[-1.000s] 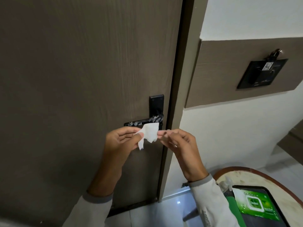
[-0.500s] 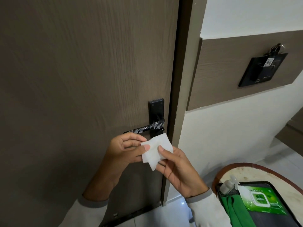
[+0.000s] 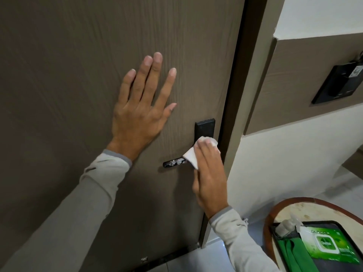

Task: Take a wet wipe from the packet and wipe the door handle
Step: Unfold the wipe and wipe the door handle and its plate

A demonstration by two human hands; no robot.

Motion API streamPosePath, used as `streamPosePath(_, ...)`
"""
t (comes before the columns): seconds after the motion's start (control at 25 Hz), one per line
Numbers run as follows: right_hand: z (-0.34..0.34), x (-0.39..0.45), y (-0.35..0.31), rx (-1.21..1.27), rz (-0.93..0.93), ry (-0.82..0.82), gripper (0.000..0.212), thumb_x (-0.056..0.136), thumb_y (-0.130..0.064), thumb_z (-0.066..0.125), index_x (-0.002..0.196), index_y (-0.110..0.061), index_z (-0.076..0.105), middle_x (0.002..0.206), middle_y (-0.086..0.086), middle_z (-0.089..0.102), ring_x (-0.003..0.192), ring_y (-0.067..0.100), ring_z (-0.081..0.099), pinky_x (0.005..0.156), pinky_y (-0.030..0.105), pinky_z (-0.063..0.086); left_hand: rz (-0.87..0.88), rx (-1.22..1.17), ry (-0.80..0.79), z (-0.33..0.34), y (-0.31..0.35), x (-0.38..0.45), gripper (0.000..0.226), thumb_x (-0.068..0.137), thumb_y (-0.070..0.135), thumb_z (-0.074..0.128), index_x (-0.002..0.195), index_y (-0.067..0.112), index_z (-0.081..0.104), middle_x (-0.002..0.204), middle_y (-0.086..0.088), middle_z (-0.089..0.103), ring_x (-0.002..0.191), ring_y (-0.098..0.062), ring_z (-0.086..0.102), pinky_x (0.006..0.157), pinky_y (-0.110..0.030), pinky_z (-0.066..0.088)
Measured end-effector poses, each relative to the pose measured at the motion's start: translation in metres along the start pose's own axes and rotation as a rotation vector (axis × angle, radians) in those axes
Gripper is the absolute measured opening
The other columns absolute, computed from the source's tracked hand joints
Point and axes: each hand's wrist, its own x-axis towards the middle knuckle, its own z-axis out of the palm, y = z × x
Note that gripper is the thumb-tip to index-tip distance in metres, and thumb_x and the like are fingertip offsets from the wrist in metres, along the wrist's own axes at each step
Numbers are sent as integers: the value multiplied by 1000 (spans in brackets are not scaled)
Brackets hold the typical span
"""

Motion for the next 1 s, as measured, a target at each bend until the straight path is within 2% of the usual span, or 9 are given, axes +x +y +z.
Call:
streamPosePath(0.12,31,-11,-26,-76,-148,31,37,98,-18,69,131,-1,66,130,20,70,132,32,60,127,43,34,-16,3,41,4,-2,-1,60,116,45,41,167,14,30,165,-24,35,153,-38,31,131,-44,4)
streamPosePath(0.28,25,8,-5,-119,-314,-27,30,98,-18,60,121,-1,68,115,19,72,114,32,62,126,37,28,-16,8,78,6,-2,-2,60,116,45,40,167,13,30,164,-25,37,153,-38,33,129,-47,11)
streamPosePath(0.4,15,10,27,-181,-216,89,37,106,-23,45,122,1,69,121,23,71,123,37,60,126,39,27,-23,20,92,5,-2,-1,59,116,45,41,165,13,33,163,-25,39,151,-38,37,126,-49,19)
streamPosePath(0.48,35,1,10,-152,-150,132,42,108,-28,39,124,-1,67,123,22,69,126,36,57,128,36,24,-28,14,95,6,1,-1,59,116,45,41,165,13,34,163,-24,39,151,-38,38,125,-50,20)
streamPosePath(0.64,74,-10,-28,-129,-283,131,55,109,-48,32,129,-6,62,126,13,59,127,30,55,128,37,24,-33,35,98,9,5,-12,59,117,46,40,166,15,33,163,-23,40,151,-37,38,125,-50,17)
streamPosePath(0.72,56,3,-5,-141,-364,139,63,107,-57,28,124,-7,60,120,14,63,120,30,57,122,39,30,-27,48,91,9,5,-18,58,117,44,39,167,16,31,164,-22,38,152,-36,37,125,-50,15)
streamPosePath(0.84,29,27,37,-198,-402,210,65,105,-59,32,104,-4,67,98,18,74,102,28,57,111,43,42,-25,78,109,11,5,-19,57,117,42,40,166,16,32,163,-22,40,151,-36,39,124,-51,20)
streamPosePath(0.92,30,32,36,-176,-363,220,67,104,-61,33,93,-5,69,88,16,72,94,27,56,102,43,45,-26,79,110,11,6,-19,56,116,42,41,166,16,34,163,-22,41,150,-36,40,123,-51,22)
streamPosePath(1.0,45,26,16,-190,-285,226,66,104,-62,32,92,-7,66,87,14,68,90,28,55,100,42,43,-28,91,117,11,6,-18,56,116,42,41,165,16,36,162,-21,43,150,-36,41,124,-52,24)
